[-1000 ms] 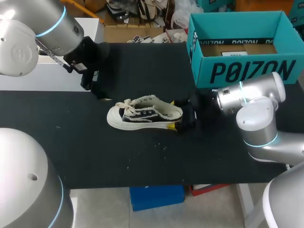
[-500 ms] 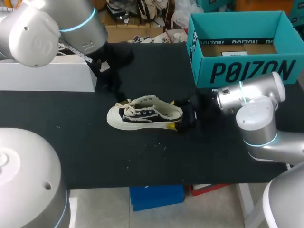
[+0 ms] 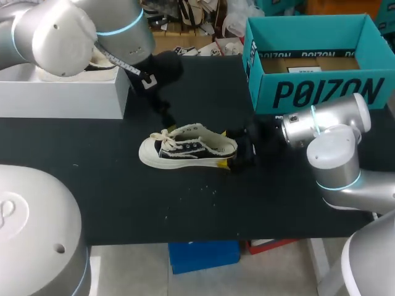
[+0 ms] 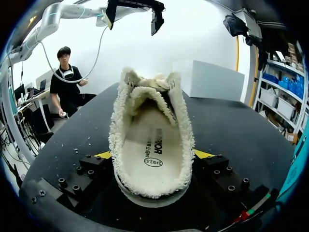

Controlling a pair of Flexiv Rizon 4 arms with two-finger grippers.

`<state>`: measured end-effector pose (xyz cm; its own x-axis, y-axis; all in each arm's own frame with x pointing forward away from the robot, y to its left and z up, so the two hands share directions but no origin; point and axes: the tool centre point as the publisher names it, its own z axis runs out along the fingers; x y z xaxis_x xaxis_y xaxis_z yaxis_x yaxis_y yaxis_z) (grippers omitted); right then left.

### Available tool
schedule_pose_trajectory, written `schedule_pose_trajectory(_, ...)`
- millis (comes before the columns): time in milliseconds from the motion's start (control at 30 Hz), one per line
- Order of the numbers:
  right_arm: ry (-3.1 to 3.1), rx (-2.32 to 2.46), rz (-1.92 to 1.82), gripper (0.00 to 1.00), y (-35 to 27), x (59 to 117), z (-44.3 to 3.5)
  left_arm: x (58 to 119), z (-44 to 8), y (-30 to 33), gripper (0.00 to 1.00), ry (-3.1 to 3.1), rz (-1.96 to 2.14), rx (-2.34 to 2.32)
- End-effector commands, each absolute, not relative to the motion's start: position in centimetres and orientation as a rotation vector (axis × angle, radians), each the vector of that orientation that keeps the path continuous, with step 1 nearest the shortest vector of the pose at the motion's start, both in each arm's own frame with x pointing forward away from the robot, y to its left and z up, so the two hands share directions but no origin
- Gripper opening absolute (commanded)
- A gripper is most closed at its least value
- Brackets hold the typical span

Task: Take the shoe out of the shoebox, open the shoe tongue, remove and reinsert the insole, then place the shoe into the shoebox

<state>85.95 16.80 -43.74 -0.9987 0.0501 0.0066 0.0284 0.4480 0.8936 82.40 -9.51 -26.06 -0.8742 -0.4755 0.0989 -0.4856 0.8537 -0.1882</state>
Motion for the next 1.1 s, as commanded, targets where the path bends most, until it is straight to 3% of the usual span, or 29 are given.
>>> schedule_pose_trajectory(33,2.657,0.074,1.636,0.00,17.1,86.1,-44.1,84.0,-27.5,-11.4,1.00,-2.186,-0.527,1.871)
schedule_pose_trajectory(567,2.657,0.074,1.636,0.00,17.1,86.1,-44.1,84.0,-27.5,-11.1,1.00,-2.132,-0.539,1.968)
schedule_pose_trajectory(700,2.657,0.074,1.636,0.00,17.1,86.1,-44.1,84.1,-27.4,-14.2,1.00,-1.947,-0.828,2.292)
schedule_pose_trajectory(1100,2.657,0.074,1.636,0.00,17.1,86.1,-44.1,84.4,-29.1,-16.9,1.00,-1.868,-0.856,2.543)
